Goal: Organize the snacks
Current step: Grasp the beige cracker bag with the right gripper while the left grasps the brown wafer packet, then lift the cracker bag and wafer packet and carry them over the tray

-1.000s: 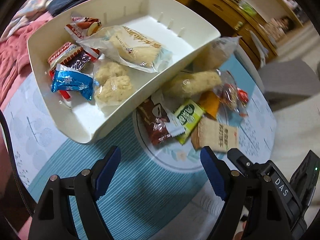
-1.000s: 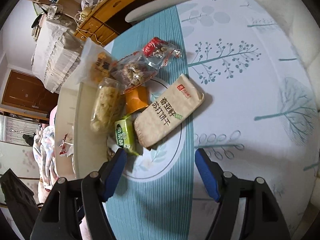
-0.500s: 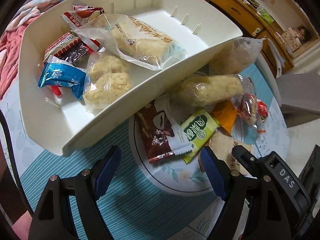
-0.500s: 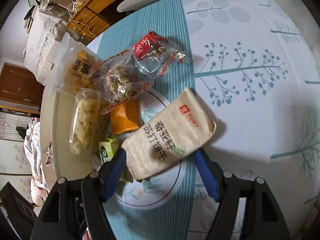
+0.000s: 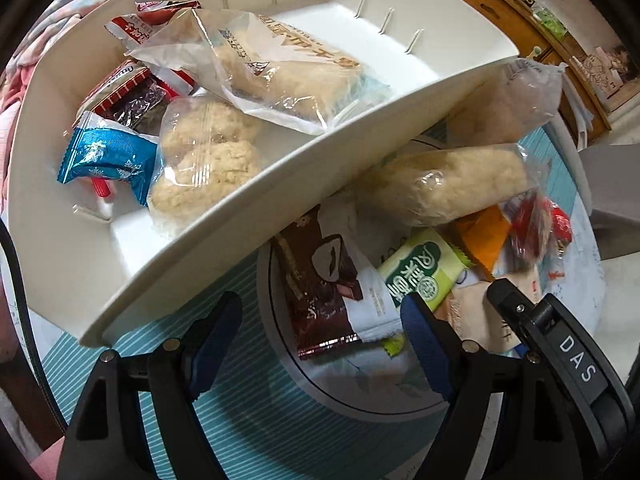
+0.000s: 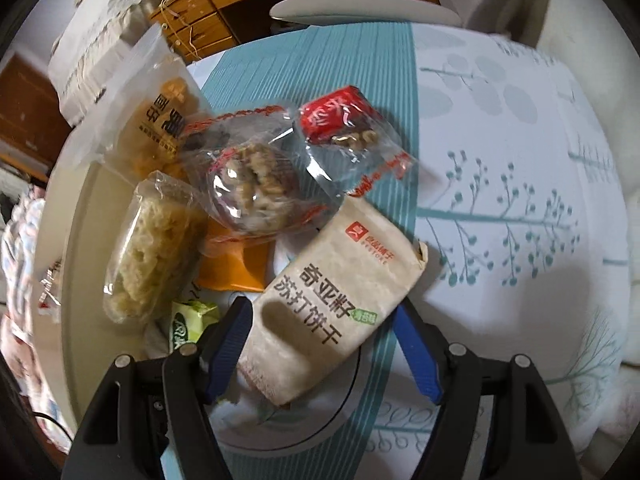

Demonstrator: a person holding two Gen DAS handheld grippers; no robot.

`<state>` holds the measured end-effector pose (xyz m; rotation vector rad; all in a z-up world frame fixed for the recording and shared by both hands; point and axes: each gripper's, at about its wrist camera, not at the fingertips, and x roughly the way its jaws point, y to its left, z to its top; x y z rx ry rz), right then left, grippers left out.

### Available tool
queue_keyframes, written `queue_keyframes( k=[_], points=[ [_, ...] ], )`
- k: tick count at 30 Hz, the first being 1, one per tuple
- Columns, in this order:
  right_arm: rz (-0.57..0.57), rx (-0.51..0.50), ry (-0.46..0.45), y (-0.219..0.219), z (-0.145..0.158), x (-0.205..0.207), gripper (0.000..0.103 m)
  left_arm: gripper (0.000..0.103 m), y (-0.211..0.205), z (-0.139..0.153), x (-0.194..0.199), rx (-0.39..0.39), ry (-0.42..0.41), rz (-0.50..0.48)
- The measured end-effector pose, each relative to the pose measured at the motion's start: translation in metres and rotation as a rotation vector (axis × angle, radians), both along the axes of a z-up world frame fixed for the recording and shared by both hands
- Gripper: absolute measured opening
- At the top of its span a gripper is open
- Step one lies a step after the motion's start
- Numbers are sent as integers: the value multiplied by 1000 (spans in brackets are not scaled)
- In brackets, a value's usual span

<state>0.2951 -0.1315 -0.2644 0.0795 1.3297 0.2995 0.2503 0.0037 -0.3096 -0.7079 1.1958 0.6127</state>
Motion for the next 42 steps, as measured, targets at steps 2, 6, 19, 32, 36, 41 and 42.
queue_keyframes(
  k=[2,6,19,32,36,41,42],
  points=[
    [11,-24,-15,5,1,1,75,81,-1,-3,3,-1,-6,7],
    [27,-62,-38,16,1,6,77,81,-1,-6,4,6,-15,9],
    [81,-132,-38,28,-2,5,77,56,-2,-3,-10,-4,-92,-45],
    [97,-84,27,4,4,-11,48,29,4,-6,-26,-57,-133,-47],
    [99,-68,36,-7,6,-15,40,26,2,-5,-29,-62,-116,-79],
    [57,14,88,-27,3,-12,37,23,-3,1,-40,-84,-106,-128],
    [45,29,104,-31,1,-11,37,23,-5,2,-42,-82,-102,-143]
  ],
)
